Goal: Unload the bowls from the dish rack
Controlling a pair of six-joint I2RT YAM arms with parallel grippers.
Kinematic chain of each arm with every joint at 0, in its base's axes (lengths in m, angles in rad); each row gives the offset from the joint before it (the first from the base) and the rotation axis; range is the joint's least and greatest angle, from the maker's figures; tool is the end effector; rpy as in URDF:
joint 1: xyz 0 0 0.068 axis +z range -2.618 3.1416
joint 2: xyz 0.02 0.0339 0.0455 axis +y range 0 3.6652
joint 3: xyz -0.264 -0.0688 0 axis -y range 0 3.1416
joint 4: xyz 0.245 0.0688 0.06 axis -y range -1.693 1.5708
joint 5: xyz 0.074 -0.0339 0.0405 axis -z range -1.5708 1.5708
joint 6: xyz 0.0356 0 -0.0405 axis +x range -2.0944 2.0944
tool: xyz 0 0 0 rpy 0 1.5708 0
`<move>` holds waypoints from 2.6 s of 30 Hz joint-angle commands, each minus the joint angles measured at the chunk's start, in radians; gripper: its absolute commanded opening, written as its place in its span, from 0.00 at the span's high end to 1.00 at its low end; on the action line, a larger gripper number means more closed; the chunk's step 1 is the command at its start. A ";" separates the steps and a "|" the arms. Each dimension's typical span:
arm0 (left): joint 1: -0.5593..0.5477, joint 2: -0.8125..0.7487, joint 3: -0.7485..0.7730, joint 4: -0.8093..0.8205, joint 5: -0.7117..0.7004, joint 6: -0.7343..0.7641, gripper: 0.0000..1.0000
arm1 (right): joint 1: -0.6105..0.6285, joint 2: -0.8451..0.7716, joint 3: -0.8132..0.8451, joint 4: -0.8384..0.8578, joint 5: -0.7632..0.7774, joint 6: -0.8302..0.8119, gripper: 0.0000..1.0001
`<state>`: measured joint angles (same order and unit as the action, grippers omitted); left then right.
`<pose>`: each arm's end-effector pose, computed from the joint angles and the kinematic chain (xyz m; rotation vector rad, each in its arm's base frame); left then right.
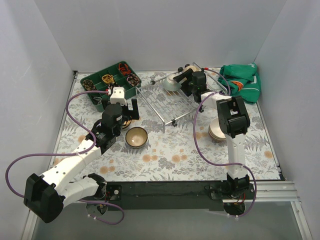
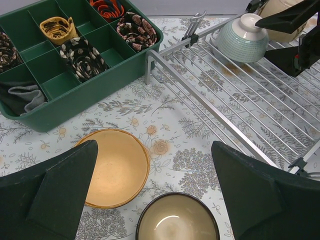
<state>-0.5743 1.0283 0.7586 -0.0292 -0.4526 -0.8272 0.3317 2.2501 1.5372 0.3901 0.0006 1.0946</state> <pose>0.2076 -0.1158 0.3009 -0.5449 1.7945 -0.5547 0.4863 0.1675 0.1693 0.7501 1.8689 0.9481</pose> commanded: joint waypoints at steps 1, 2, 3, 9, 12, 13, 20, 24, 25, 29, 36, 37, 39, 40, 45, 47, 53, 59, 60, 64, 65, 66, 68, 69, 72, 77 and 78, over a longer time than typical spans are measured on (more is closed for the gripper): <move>-0.001 -0.019 -0.013 0.008 0.006 0.007 0.02 | 0.003 0.043 0.020 0.007 0.019 0.048 0.11; -0.001 -0.019 -0.013 0.008 0.008 0.007 0.02 | 0.003 0.043 0.021 0.007 0.021 0.050 0.12; 0.001 -0.019 -0.013 0.008 0.009 0.007 0.02 | 0.003 0.043 0.023 0.009 0.021 0.051 0.14; 0.001 -0.016 -0.015 0.008 0.018 0.008 0.02 | 0.003 0.042 0.012 0.012 0.015 0.060 0.33; 0.001 -0.016 -0.013 0.008 0.019 0.008 0.02 | 0.003 0.023 -0.008 0.036 0.007 0.059 0.49; -0.001 -0.016 -0.013 0.008 0.019 0.008 0.02 | 0.001 0.010 -0.024 0.056 0.007 0.059 0.58; -0.001 -0.019 -0.015 0.008 0.020 0.010 0.02 | 0.001 -0.079 -0.089 0.127 -0.037 0.036 0.79; 0.001 -0.019 -0.015 0.009 0.019 0.011 0.02 | 0.000 -0.135 -0.121 0.135 -0.040 0.002 0.85; 0.001 -0.019 -0.016 0.009 0.019 0.011 0.02 | 0.000 -0.155 -0.127 0.139 -0.043 -0.010 0.87; 0.001 -0.020 -0.019 0.011 0.017 0.014 0.02 | -0.003 -0.202 -0.161 0.144 -0.065 -0.056 0.91; 0.001 -0.023 -0.019 0.015 0.015 0.016 0.02 | -0.002 -0.342 -0.250 0.142 -0.114 -0.219 0.98; 0.001 -0.022 -0.021 0.015 0.015 0.017 0.02 | -0.002 -0.357 -0.262 0.136 -0.126 -0.243 0.99; 0.001 -0.024 -0.019 0.015 0.015 0.017 0.02 | -0.002 -0.401 -0.279 0.115 -0.139 -0.312 0.99; 0.001 -0.024 -0.019 0.015 0.017 0.017 0.02 | -0.002 -0.417 -0.298 0.089 -0.151 -0.334 0.99; 0.001 -0.025 -0.019 0.015 0.022 0.016 0.02 | 0.007 -0.520 -0.356 0.017 -0.157 -0.514 0.99; -0.001 -0.025 -0.019 0.015 0.025 0.014 0.02 | 0.018 -0.546 -0.370 -0.034 -0.137 -0.577 0.99; 0.001 -0.028 -0.021 0.015 0.025 0.016 0.02 | 0.075 -0.641 -0.368 -0.148 -0.056 -0.843 0.99; 0.001 -0.033 -0.019 0.015 0.023 0.014 0.02 | 0.156 -0.742 -0.373 -0.252 0.102 -1.071 0.99; 0.001 -0.034 -0.019 0.015 0.023 0.014 0.02 | 0.167 -0.770 -0.380 -0.263 0.122 -1.091 0.99; 0.001 -0.037 -0.019 0.015 0.025 0.013 0.02 | 0.222 -0.842 -0.408 -0.310 0.219 -1.199 0.99; -0.001 -0.037 -0.019 0.014 0.025 0.013 0.02 | 0.239 -0.859 -0.419 -0.315 0.232 -1.216 0.99; 0.001 -0.039 -0.019 0.014 0.026 0.013 0.02 | 0.250 -0.889 -0.428 -0.319 0.245 -1.240 0.99; 0.001 -0.037 -0.021 0.014 0.029 0.010 0.02 | 0.280 -0.922 -0.460 -0.339 0.272 -1.268 0.99; 0.001 -0.037 -0.018 0.012 0.031 0.008 0.02 | 0.289 -0.954 -0.469 -0.349 0.282 -1.294 0.99; 0.001 -0.039 -0.016 0.009 0.037 0.005 0.02 | 0.343 -1.010 -0.512 -0.384 0.314 -1.337 0.99; -0.001 -0.040 -0.015 0.005 0.045 0.000 0.02 | 0.464 -1.098 -0.595 -0.435 0.401 -1.409 0.99; 0.001 -0.039 -0.015 0.003 0.046 -0.003 0.02 | 0.480 -1.112 -0.607 -0.436 0.410 -1.414 0.99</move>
<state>-0.5743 1.0187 0.7448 -0.0227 -0.4175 -0.8215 0.7341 1.2243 0.9695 -0.0639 0.3176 -0.2382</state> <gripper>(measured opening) 0.982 0.753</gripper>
